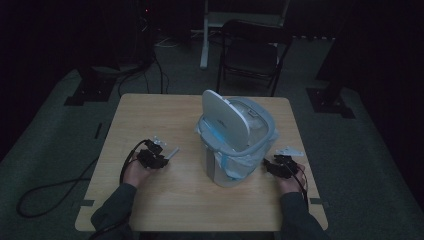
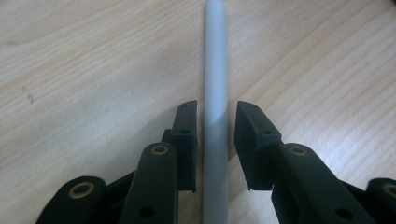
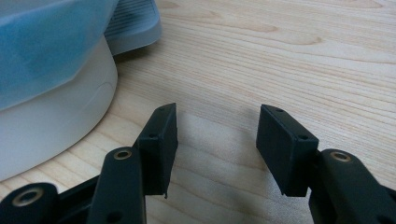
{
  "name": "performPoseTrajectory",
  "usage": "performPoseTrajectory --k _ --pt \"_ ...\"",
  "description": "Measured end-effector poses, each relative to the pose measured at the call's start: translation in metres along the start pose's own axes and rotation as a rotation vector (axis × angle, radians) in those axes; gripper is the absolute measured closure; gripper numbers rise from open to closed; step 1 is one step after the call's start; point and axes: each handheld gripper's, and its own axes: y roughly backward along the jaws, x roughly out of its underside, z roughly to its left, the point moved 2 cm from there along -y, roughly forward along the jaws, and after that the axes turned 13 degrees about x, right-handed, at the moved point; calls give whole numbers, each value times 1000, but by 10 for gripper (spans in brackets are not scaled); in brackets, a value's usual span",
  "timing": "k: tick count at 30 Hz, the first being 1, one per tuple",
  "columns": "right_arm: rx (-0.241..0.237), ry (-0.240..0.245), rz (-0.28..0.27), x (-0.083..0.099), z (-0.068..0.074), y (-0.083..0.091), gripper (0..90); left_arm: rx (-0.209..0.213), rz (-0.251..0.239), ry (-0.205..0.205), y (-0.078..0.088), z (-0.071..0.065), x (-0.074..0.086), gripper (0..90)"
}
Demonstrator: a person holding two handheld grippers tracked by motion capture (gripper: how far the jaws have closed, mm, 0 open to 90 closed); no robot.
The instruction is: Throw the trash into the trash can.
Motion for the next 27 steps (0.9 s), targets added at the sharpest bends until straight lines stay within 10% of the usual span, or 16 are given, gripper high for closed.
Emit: performPoseTrajectory --k 27 --pt "0 1 0 0 0 0 471 -10 48 -23 9 -6 12 798"
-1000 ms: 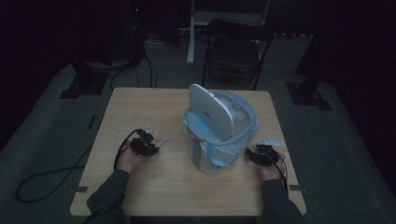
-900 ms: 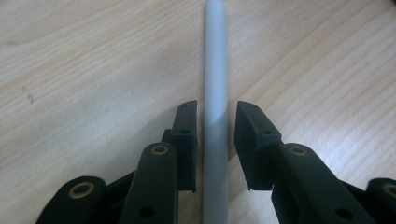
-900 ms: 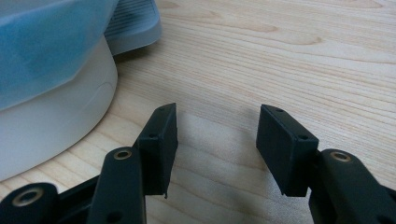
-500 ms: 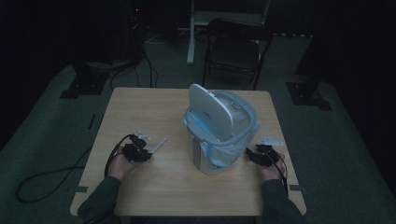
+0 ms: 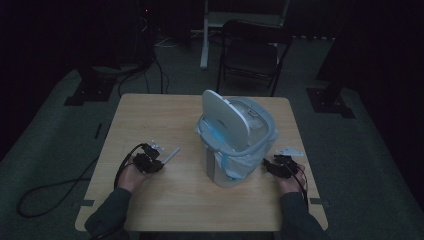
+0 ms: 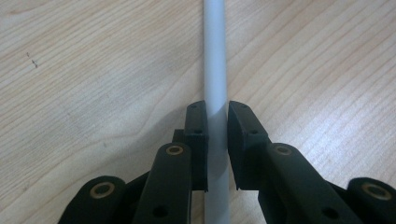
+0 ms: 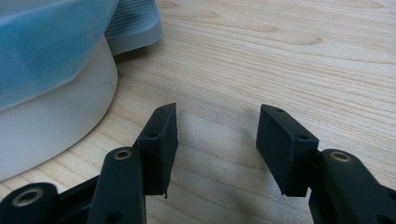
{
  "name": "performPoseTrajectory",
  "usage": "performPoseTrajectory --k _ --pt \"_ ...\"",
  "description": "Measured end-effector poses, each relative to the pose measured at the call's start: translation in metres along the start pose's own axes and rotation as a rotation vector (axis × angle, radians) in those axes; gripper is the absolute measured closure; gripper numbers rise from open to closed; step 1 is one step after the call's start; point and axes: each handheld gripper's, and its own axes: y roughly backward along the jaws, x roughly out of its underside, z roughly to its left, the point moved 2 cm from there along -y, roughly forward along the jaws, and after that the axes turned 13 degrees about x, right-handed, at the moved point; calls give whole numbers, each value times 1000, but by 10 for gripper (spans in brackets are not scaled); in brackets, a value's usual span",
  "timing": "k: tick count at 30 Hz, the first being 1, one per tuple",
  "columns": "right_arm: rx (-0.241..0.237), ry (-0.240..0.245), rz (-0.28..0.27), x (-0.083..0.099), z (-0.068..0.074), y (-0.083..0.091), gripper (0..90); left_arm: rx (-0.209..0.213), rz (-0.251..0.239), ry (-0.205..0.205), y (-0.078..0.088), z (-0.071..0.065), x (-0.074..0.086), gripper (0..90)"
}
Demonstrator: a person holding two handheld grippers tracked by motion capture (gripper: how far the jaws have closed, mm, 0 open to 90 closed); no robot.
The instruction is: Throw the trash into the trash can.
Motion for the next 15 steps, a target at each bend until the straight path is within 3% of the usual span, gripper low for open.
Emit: performPoseTrajectory --k 7,15 --pt "-1 0 0 0 0 0 472 35 -49 3 0 1 -1 800" --pt "0 0 0 0 0 0 472 82 -157 11 12 0 -8 800"
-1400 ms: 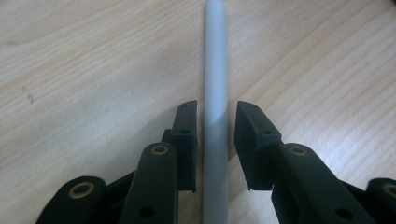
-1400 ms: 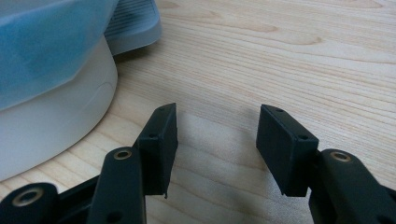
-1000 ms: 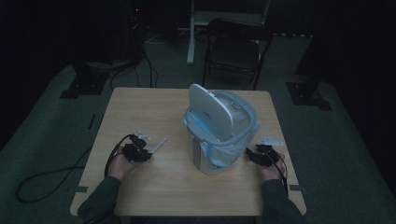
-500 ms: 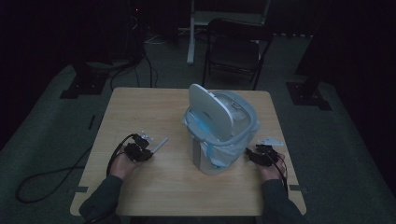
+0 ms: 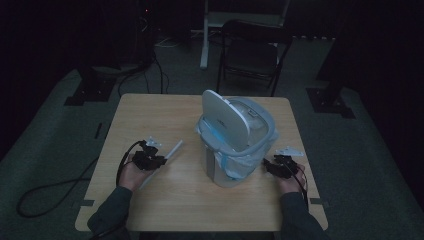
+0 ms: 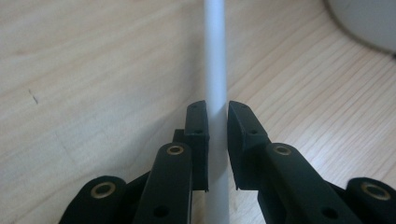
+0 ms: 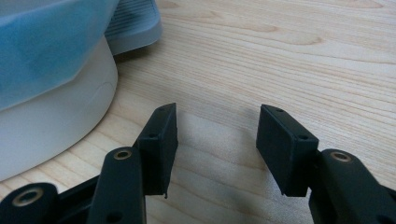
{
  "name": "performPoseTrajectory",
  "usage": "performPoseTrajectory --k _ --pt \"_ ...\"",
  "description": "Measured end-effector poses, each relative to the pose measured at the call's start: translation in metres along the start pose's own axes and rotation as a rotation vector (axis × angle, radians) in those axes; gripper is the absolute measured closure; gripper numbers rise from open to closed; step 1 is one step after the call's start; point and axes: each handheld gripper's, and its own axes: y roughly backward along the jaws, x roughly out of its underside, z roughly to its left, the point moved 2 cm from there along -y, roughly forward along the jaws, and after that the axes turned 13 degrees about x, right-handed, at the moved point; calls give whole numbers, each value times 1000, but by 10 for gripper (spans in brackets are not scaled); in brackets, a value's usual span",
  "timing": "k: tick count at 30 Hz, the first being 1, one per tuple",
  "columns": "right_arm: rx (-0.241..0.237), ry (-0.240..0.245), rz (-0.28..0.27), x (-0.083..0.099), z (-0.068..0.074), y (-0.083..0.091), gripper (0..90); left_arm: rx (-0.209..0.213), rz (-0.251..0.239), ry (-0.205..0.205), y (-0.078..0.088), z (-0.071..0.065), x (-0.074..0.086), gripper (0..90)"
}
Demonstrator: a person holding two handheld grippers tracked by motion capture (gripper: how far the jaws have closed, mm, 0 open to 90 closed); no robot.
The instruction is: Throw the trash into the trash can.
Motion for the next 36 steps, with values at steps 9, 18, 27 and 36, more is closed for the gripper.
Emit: performPoseTrajectory --k 9,18,27,36 --pt "0 0 0 0 0 0 471 65 -153 -37 20 -9 -17 801" --pt "0 1 0 0 0 0 472 99 -249 -88 36 -20 -30 800" --pt "0 0 -1 0 0 0 472 125 -317 -130 47 -30 -37 800" --pt "-2 0 -2 0 0 0 472 164 -385 -174 58 -39 -41 799"
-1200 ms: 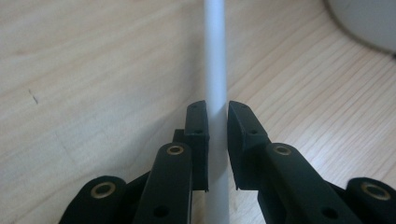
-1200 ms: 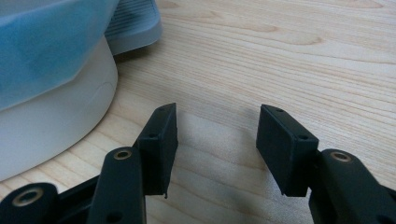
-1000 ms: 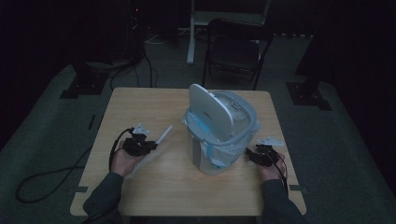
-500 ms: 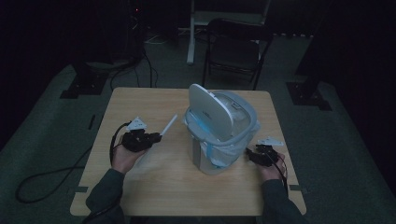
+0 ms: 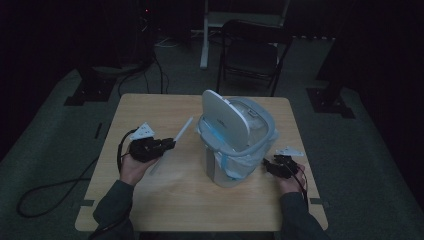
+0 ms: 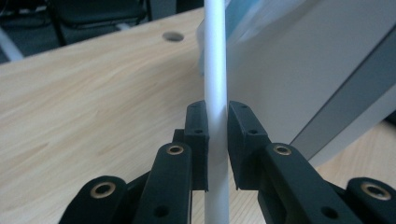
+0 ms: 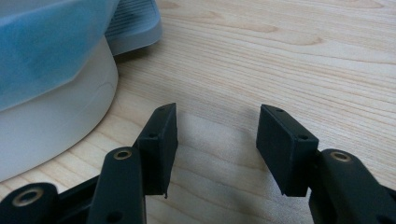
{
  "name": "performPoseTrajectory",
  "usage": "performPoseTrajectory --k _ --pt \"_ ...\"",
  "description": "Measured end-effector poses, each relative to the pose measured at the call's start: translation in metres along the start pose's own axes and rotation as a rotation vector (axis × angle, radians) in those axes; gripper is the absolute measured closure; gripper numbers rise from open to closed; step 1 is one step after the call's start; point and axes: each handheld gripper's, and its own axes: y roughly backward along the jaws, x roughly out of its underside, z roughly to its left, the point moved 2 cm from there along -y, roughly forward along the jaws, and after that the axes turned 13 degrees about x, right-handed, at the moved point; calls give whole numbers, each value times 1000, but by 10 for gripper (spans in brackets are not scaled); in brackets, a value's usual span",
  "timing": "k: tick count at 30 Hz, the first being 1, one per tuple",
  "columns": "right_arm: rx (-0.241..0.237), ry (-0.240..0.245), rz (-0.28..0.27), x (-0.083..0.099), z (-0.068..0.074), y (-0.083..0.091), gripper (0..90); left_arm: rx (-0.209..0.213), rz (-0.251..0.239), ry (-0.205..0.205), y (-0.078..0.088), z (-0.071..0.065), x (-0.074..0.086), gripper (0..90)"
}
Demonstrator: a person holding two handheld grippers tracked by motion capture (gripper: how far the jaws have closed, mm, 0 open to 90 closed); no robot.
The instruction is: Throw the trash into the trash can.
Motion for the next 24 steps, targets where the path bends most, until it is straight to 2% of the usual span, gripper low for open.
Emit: performPoseTrajectory --k 7,15,18,20,24 --pt "0 0 -1 0 0 0 471 74 -68 -29 6 -8 -9 799" --pt "-1 1 -2 0 0 0 471 137 -105 -55 8 -16 -19 799" --pt "-1 2 -2 0 0 0 471 153 -109 -61 8 -18 -20 799" --pt "-1 2 -2 0 0 0 471 187 -114 -56 6 -20 -21 798" --pt "0 3 -2 0 0 0 471 202 -90 -59 3 -21 -21 798"
